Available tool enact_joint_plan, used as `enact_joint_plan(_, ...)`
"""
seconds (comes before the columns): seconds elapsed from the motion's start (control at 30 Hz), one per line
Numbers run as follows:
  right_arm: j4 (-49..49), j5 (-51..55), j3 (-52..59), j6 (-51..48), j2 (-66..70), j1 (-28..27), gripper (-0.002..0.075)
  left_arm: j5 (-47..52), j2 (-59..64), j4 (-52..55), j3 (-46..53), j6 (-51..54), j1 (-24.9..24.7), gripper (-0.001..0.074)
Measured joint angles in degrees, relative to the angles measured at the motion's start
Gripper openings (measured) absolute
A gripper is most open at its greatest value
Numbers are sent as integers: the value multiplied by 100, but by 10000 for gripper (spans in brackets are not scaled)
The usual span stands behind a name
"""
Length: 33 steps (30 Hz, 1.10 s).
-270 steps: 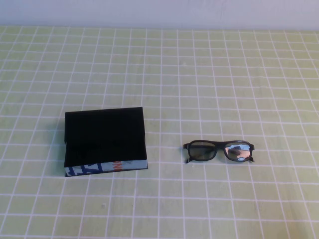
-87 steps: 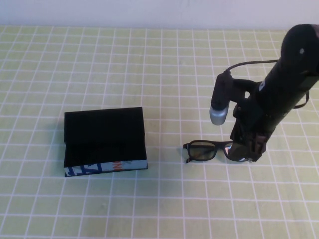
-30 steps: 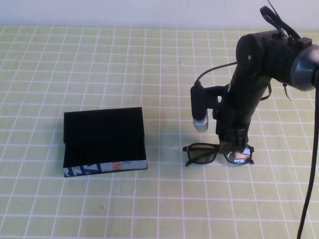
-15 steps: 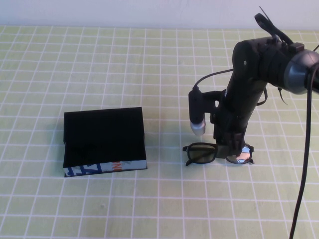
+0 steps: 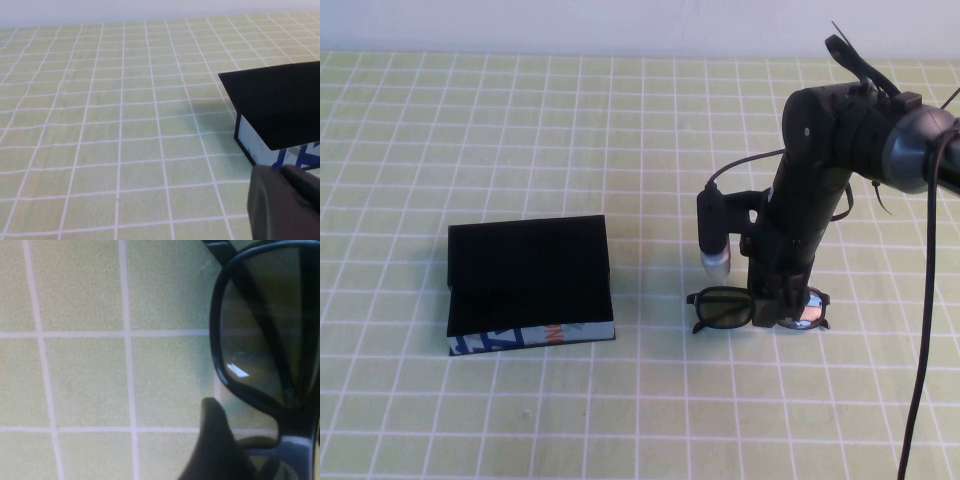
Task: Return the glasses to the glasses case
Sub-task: Pick up the glasses from the table
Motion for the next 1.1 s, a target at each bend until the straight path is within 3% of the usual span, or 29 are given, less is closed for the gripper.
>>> enact_joint_plan(0.2,0,25,0,10,0,0,360,0,0,0,0,0,0,-4)
enact_joint_plan(0.57,-171,132,0,105,0,0,202,0,0,0,0,0,0,-4)
enact_joint_plan(0.83,-136,268,-12,109,0,0,46,0,0,0,0,0,0,-4)
enact_joint_plan(1.1,-179,313,-44,465,-35,164,21,0,0,0,0,0,0,-4)
